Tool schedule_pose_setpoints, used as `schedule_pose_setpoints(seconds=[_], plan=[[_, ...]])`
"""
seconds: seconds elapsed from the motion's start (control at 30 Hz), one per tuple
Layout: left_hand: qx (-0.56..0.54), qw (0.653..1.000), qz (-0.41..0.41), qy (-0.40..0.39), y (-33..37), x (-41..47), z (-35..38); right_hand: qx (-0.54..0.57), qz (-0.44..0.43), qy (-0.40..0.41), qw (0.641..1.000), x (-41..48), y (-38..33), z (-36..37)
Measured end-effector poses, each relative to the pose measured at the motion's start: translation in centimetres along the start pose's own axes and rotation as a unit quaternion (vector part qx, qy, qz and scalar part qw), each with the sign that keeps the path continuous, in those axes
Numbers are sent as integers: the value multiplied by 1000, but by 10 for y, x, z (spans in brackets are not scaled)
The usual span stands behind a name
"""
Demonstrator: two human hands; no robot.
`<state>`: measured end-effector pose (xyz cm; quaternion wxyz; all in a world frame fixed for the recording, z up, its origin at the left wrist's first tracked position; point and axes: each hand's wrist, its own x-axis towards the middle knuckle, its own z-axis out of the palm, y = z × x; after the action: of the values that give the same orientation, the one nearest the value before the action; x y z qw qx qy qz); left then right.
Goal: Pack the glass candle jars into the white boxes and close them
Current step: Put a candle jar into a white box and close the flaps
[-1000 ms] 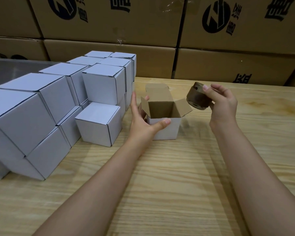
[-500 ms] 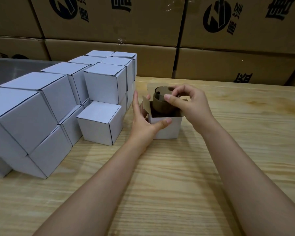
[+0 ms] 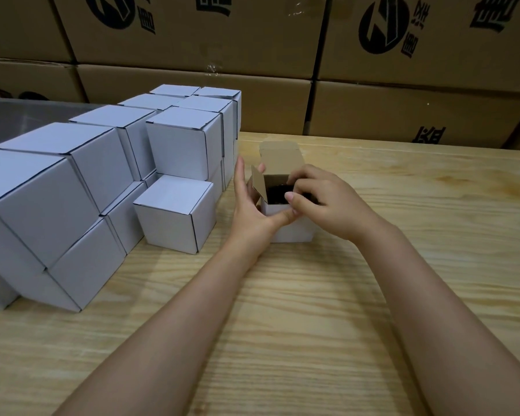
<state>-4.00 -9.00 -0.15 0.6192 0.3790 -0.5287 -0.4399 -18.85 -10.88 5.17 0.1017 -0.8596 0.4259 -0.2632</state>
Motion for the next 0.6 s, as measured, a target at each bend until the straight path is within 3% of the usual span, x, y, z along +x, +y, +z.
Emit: schedule_pose_setpoints(seconds=[0.2,0.3,0.37,0.4,0.47,0.5,0.53,0.6], plan=[[-1,1000,0,1,2,0,1,-45,-29,47,997,-3,8,11],[-8,1000,2,2,2,0,2,56,-38,192,979,-8,9,24],[-20,1000,2,4,4,0,2,260,60,320,909,-9,9,33],[-36,999,1,8,5,0,2,386,128,353,843,-9,9,35],[-78,997,-7,24,10,-1,3,601,224,315,699,-6,12,36],[-98,995,-18,24,12,-1,4,656,242,272,661,-6,15,36],[-121,992,-30,19,13,-1,4,672,246,233,658,-4,16,37],[-174,984,-48,12,12,1,4,657,229,186,694,-2,13,40]])
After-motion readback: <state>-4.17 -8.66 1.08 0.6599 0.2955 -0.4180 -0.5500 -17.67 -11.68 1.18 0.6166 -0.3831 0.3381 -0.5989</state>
